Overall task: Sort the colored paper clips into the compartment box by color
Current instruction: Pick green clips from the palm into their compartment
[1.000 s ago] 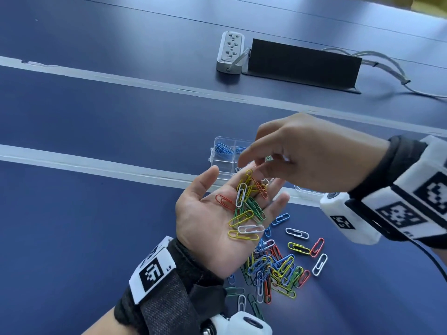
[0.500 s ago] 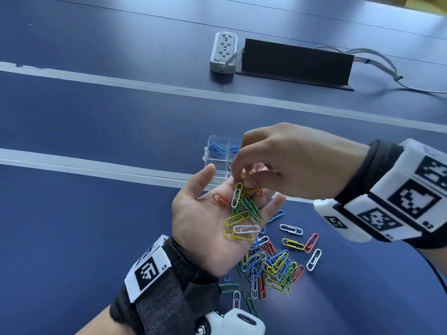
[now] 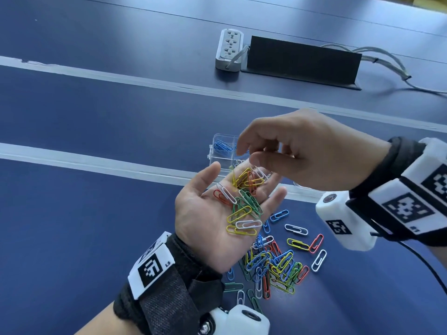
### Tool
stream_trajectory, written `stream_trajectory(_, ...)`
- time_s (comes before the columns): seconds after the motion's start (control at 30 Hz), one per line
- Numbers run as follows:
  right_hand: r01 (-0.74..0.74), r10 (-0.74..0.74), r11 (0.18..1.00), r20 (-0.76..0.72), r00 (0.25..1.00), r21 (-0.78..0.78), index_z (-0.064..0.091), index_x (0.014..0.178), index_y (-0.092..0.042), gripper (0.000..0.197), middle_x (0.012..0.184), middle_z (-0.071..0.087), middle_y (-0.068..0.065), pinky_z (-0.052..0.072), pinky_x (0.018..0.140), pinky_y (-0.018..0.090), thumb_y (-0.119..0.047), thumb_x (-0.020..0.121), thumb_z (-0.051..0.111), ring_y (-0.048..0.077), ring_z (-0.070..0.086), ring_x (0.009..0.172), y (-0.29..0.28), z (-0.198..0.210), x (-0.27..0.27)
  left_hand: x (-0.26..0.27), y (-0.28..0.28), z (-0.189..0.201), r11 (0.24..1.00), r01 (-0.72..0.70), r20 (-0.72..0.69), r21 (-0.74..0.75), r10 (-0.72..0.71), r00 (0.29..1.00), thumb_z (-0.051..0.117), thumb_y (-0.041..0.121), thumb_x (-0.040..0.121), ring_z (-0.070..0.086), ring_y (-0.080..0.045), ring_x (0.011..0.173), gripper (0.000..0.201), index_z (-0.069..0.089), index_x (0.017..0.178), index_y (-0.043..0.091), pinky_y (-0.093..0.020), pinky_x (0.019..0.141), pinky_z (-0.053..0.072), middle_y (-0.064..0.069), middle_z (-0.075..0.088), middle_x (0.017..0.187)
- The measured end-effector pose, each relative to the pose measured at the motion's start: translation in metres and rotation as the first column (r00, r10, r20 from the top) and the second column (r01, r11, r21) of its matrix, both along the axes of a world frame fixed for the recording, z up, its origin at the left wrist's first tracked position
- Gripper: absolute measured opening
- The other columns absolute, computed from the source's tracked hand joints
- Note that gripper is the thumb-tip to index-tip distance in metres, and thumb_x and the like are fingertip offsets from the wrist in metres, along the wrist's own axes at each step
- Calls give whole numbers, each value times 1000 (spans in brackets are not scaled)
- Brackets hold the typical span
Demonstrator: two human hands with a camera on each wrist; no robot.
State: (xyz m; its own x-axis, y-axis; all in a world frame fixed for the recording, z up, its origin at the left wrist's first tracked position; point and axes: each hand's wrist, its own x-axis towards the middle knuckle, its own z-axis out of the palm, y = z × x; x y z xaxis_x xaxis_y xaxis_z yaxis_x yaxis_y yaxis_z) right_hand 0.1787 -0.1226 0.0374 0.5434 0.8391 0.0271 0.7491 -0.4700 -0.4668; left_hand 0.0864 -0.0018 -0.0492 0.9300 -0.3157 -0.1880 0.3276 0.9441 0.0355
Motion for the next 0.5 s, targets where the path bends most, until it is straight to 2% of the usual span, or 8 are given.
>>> stream_trajectory(0.1,-17,17,998,5,1000,-61,67,99,-23,24,74,65,-8,36,59,8,-19,81,52,3,48,59,0,-5,-1,0,0,-1,999,-10,-29,38,12,1000,37,30,86,62,-32,94,47,65,106,-2,-55,99,40,-17,64,99)
stream_trajectory(0.2,-51,57,989,43,997,-142,69,98,-25,25,78,56,-9,35,60,10,-29,82,51,-1,44,59,2,-7,-6,1,-3,1,999,-19,-55,51,22,998,35,23,87,64,-26,84,39,67,83,2,-51,102,40,-11,64,81)
stream_trajectory(0.23,-49,57,983,42,997,-177,69,100,-27,27,80,53,-9,39,60,16,-34,82,50,0,44,61,4,-7,-7,1,-4,3,999,-24,-70,48,27,997,36,22,87,64,-24,80,35,65,78,4,-51,103,39,-9,63,77)
stream_trajectory(0.3,-34,48,966,49,998,-257,68,101,-31,31,86,53,-8,48,65,30,-41,79,47,12,50,67,7,-6,-10,1,-4,4,998,-28,-90,48,32,995,38,21,85,61,-21,72,29,62,76,7,-51,103,39,-8,59,75)
stream_trajectory(0.37,-29,56,957,89,994,-290,68,97,-33,31,91,55,-8,51,65,39,-42,78,45,19,55,74,9,-6,-13,1,-4,3,998,-1,-86,62,6,996,38,25,85,55,-22,80,27,58,80,8,-51,103,38,-8,53,79)
stream_trajectory(0.43,-36,71,963,124,990,-267,70,90,-32,27,90,58,-7,51,62,41,-37,78,46,23,58,75,9,-5,-14,0,-5,2,996,29,-82,79,-23,996,36,29,86,45,-26,102,31,57,90,7,-51,105,35,-11,48,95)
stream_trajectory(0.5,-33,74,965,147,986,-262,70,86,-30,26,89,60,-5,51,60,41,-35,78,45,24,58,75,9,-4,-15,-1,-5,1,996,45,-75,83,-39,996,34,33,86,35,-27,113,36,54,101,6,-51,106,34,-13,42,108)
